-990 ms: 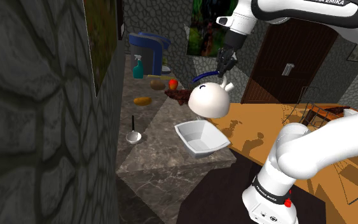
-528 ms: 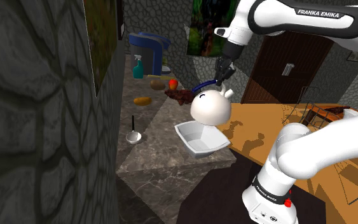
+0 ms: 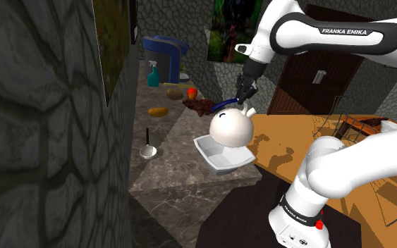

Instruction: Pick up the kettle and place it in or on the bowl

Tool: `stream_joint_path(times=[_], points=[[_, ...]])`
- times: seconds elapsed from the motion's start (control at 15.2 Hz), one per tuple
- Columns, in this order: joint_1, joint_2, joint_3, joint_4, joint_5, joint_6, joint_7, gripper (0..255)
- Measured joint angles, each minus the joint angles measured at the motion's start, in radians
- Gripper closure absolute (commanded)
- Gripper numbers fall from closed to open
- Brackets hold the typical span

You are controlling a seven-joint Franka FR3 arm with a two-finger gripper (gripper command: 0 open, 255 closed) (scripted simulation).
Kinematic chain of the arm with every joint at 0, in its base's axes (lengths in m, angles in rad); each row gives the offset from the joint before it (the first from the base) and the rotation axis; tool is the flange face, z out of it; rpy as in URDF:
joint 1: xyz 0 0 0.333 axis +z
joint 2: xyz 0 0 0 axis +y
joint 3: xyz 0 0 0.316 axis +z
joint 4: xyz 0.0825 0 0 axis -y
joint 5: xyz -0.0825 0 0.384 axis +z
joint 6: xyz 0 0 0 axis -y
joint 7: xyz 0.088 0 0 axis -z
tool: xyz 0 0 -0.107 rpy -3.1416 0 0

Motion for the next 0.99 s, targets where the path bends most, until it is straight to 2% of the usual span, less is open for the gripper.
stream_joint_path(times=[0.99], points=[[-0.009, -0.007, -0.017, -0.186, -0.017, 0.185, 0.002, 255]])
